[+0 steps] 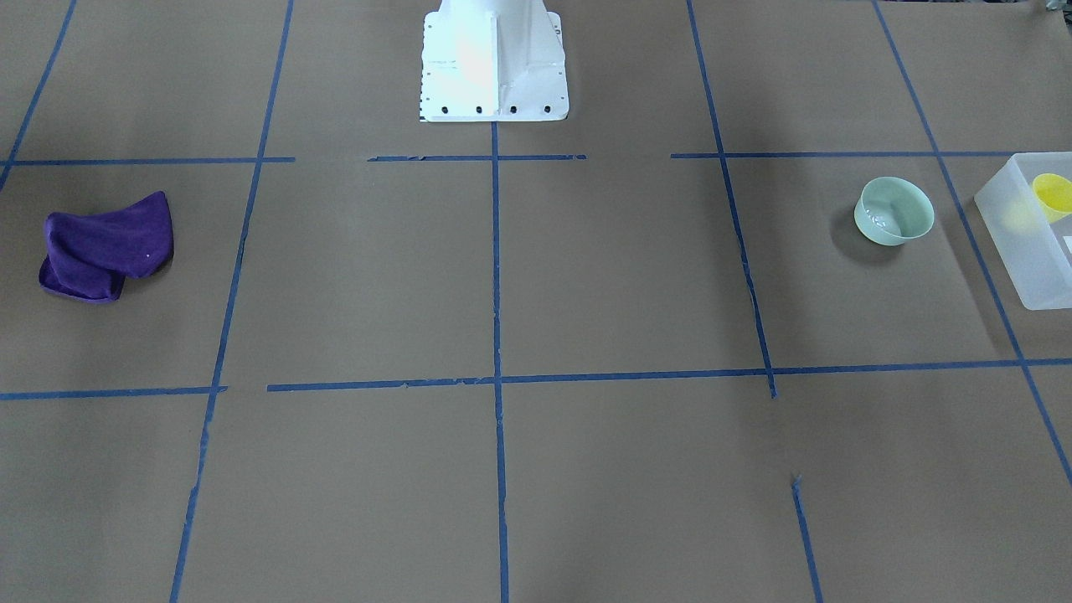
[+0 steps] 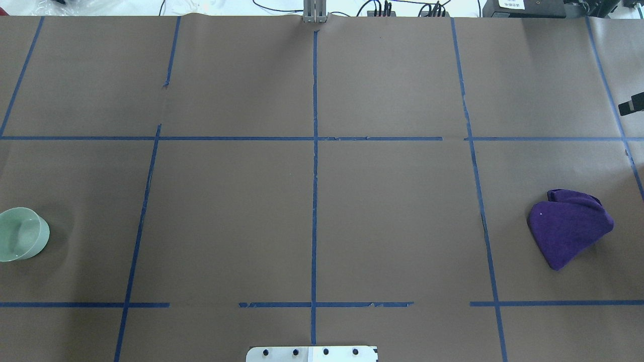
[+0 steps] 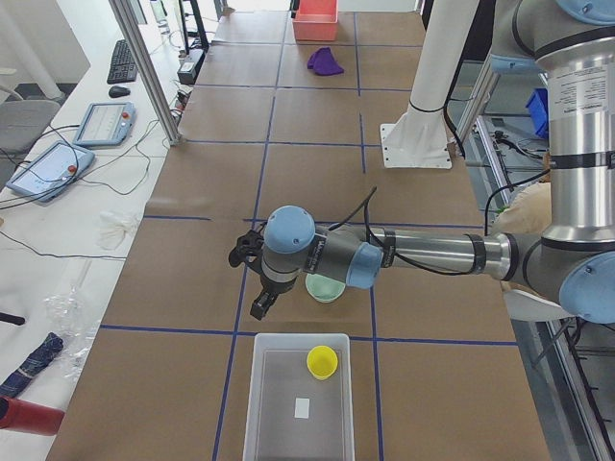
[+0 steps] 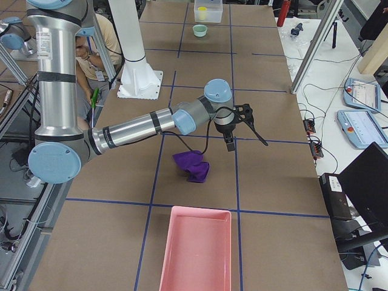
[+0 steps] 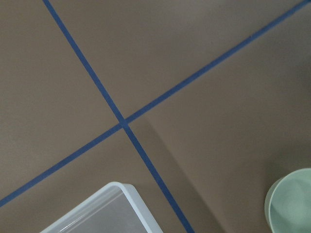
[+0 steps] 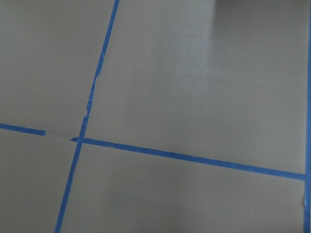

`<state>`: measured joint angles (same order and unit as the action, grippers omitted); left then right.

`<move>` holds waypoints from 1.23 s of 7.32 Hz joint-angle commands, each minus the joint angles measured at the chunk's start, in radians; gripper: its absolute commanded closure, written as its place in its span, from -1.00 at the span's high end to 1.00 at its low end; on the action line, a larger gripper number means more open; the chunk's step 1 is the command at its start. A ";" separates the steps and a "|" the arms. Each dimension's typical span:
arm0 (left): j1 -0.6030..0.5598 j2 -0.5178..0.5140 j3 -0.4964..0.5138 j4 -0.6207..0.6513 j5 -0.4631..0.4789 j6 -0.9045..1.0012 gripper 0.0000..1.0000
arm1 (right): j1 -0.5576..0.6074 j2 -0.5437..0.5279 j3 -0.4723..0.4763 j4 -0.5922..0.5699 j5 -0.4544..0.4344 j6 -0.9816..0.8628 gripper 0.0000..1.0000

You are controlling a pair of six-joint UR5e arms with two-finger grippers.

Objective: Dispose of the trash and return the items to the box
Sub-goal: 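Move the right gripper toward the purple cloth while the left gripper hovers, then close the right gripper on the purple cloth's folded edge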

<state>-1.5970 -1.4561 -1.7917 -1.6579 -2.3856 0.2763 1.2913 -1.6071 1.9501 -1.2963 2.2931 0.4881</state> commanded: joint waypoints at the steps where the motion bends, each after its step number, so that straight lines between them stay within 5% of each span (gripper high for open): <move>1: -0.088 -0.081 -0.029 0.256 0.063 0.007 1.00 | -0.143 -0.060 0.070 0.008 -0.102 0.055 1.00; 3: -0.106 -0.093 -0.028 0.256 0.065 0.007 1.00 | -0.284 -0.202 0.069 0.215 -0.252 0.056 1.00; 4: -0.106 -0.104 -0.028 0.256 0.063 0.007 1.00 | -0.294 -0.273 0.044 0.321 -0.254 0.056 1.00; 8: -0.106 -0.113 -0.031 0.254 0.062 0.007 1.00 | -0.431 -0.263 -0.175 0.502 -0.313 0.063 0.99; 9: -0.106 -0.113 -0.037 0.254 0.060 0.007 1.00 | -0.454 -0.236 -0.203 0.502 -0.313 0.058 0.81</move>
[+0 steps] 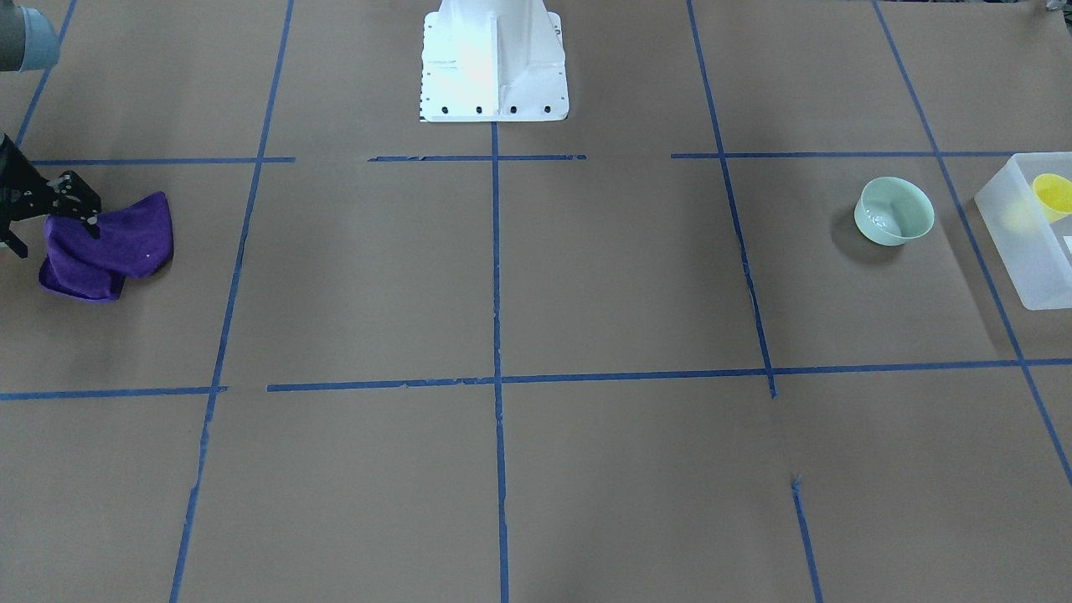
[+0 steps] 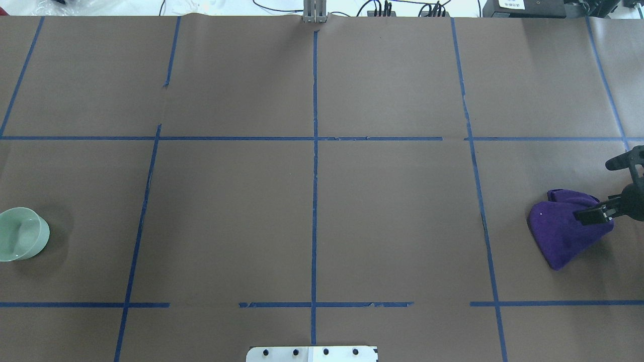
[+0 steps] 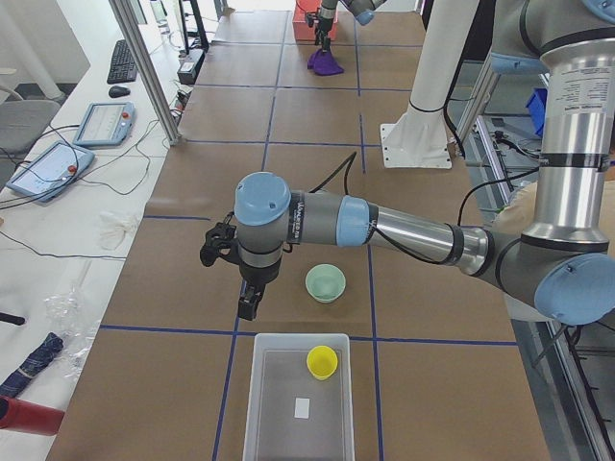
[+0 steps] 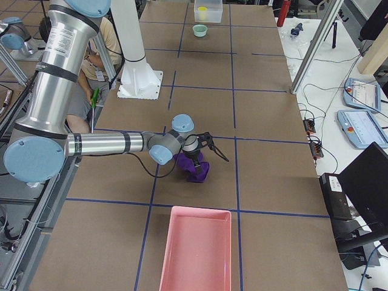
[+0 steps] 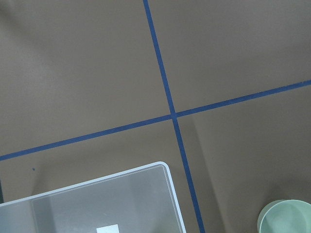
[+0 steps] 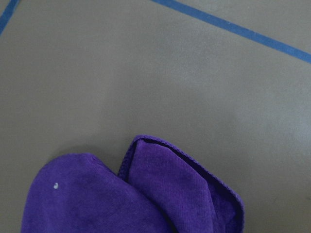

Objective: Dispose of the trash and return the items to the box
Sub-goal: 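Close the right gripper on the purple cloth's folded edge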

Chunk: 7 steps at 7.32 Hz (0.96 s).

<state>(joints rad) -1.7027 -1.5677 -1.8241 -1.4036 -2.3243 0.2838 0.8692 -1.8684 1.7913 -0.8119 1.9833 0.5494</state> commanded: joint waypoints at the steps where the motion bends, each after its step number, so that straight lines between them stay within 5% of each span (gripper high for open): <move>1: 0.000 -0.003 -0.007 -0.002 0.000 0.000 1.00 | -0.050 0.026 -0.044 0.016 -0.004 -0.008 0.36; 2: 0.000 -0.003 -0.007 -0.003 -0.001 0.000 1.00 | -0.050 0.026 -0.044 0.016 0.000 -0.009 -0.62; 3: 0.000 -0.003 -0.006 -0.003 0.000 0.000 1.00 | -0.050 0.028 -0.035 0.014 0.002 -0.011 -1.00; 7: 0.000 -0.003 -0.006 -0.005 -0.001 0.000 1.00 | 0.015 0.021 0.037 -0.016 0.034 -0.072 -1.00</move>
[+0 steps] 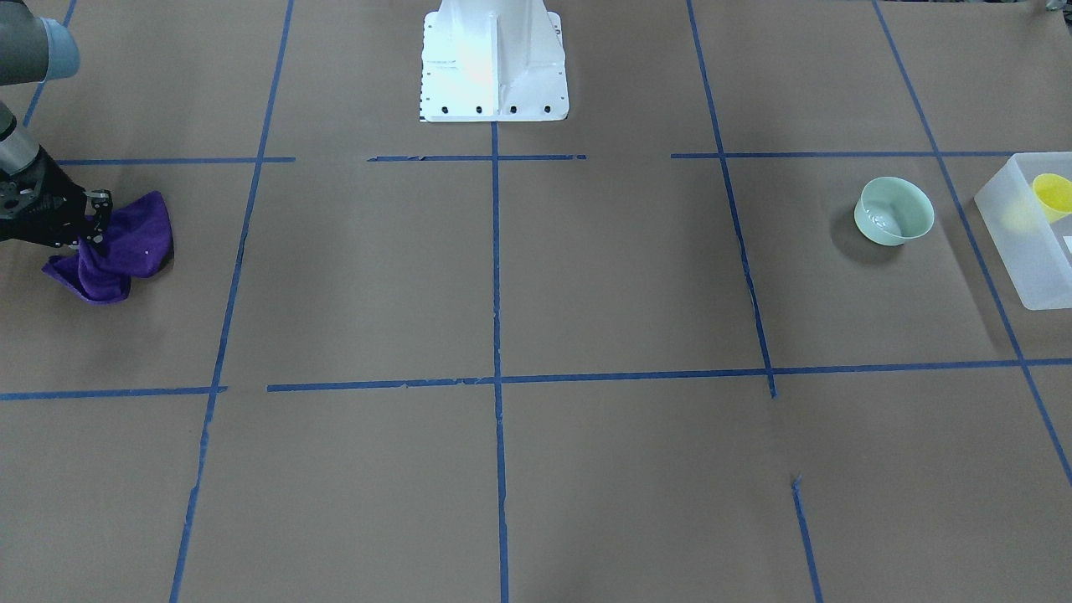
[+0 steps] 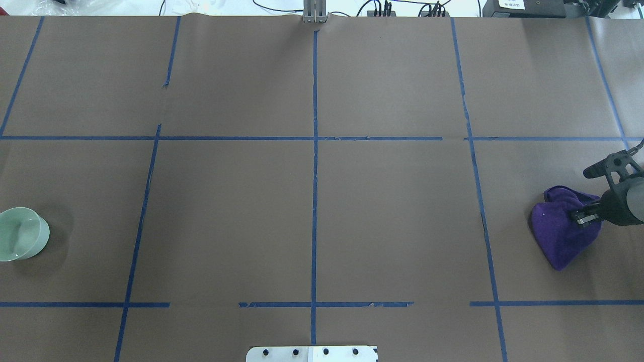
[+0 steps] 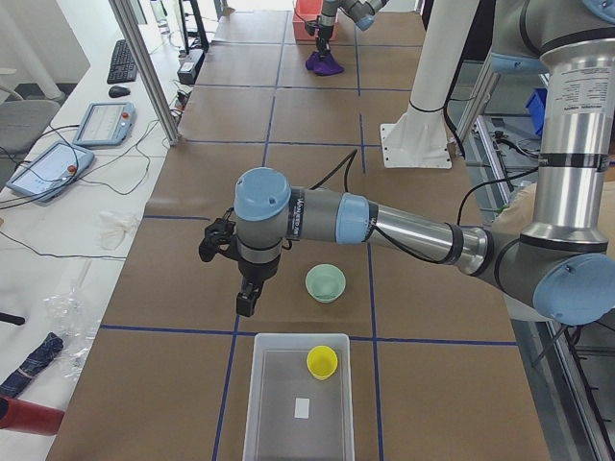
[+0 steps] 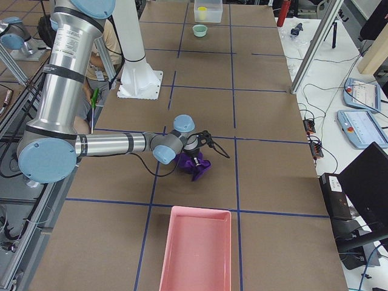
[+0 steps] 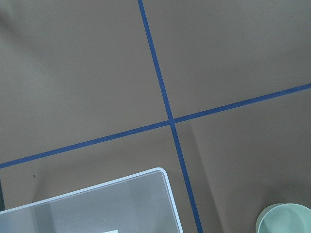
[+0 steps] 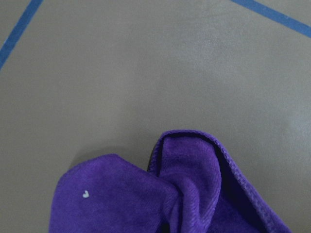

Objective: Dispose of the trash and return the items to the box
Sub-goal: 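Close the right gripper on the purple cloth's folded edge, then lift the purple cloth with the right gripper and drop it into the pink bin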

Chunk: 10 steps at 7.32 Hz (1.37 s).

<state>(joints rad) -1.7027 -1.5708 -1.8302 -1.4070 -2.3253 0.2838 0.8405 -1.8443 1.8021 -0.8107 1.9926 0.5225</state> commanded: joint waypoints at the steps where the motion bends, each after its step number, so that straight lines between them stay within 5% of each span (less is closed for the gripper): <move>1: 0.002 0.000 0.000 -0.001 0.000 0.000 1.00 | 0.157 -0.001 0.042 -0.084 0.097 -0.161 -1.00; 3: 0.002 0.000 0.002 -0.003 0.000 0.000 1.00 | 0.453 0.005 0.057 -0.308 0.231 -0.574 -1.00; 6: 0.005 0.000 0.000 -0.004 -0.002 0.002 1.00 | 0.818 0.167 0.024 -0.795 0.227 -1.174 -1.00; 7: 0.006 0.000 0.000 -0.004 -0.003 0.002 1.00 | 0.886 0.166 -0.053 -0.809 0.221 -1.288 -0.99; 8: 0.008 -0.002 0.000 -0.004 -0.003 0.002 1.00 | 0.903 0.158 -0.128 -0.764 0.219 -1.321 0.98; 10: 0.014 -0.003 -0.009 -0.003 -0.006 0.000 1.00 | 0.904 0.166 -0.178 -0.674 0.248 -1.081 1.00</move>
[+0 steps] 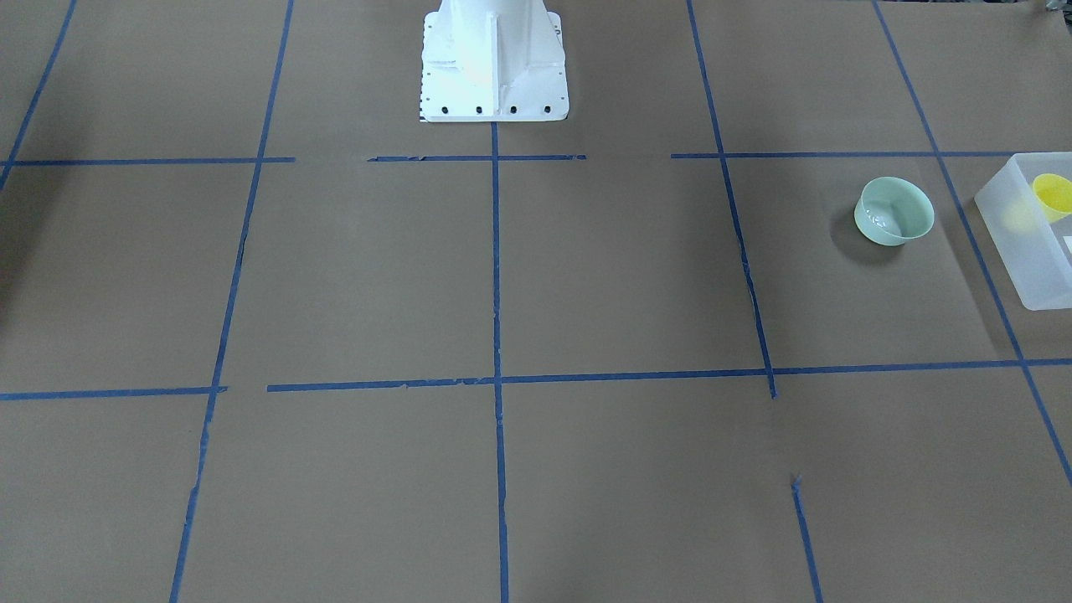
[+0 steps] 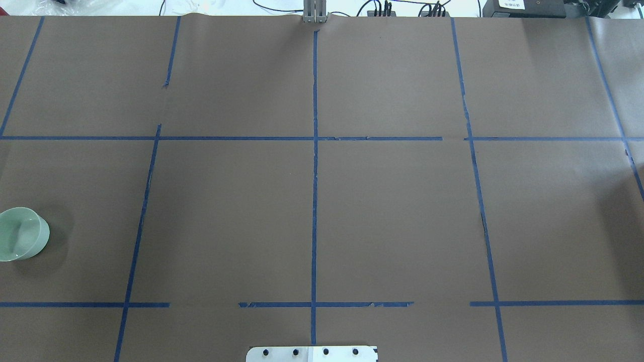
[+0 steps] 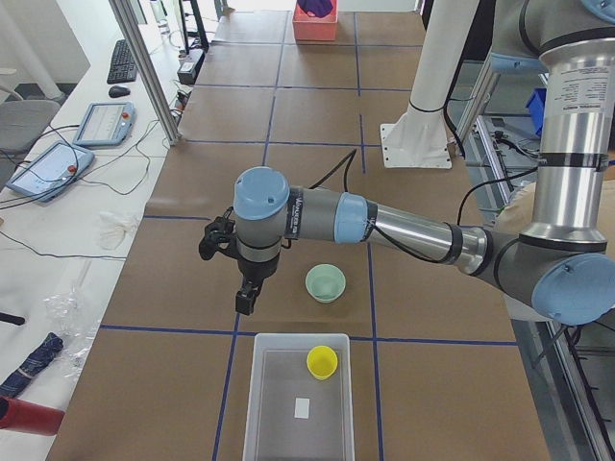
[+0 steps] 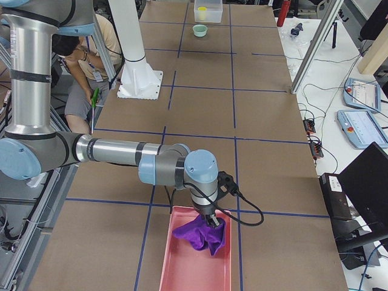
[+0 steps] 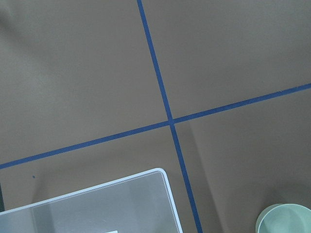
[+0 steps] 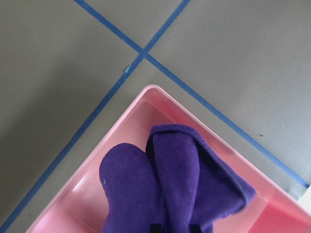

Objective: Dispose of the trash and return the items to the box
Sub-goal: 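Lift the purple cloth with the right gripper and drop it into the pink bin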

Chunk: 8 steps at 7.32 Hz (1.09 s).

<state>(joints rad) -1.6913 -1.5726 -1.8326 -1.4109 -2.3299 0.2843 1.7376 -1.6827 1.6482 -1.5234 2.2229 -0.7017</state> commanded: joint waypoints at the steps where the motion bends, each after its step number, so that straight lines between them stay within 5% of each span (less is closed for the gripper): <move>1: 0.040 -0.019 -0.011 0.009 0.000 -0.014 1.00 | -0.027 0.006 0.032 0.054 0.067 0.321 1.00; 4: 0.084 -0.020 -0.050 -0.119 -0.008 -0.168 1.00 | -0.151 -0.003 0.174 0.112 0.104 0.577 1.00; 6: 0.097 0.012 0.031 -0.604 -0.008 -0.180 1.00 | -0.162 -0.005 0.174 0.141 0.101 0.576 1.00; 8: 0.166 0.057 0.087 -0.712 -0.005 -0.189 1.00 | -0.164 -0.009 0.176 0.149 0.101 0.576 1.00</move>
<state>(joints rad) -1.5720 -1.5514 -1.7799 -2.0426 -2.3370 0.1015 1.5764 -1.6902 1.8227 -1.3811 2.3242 -0.1269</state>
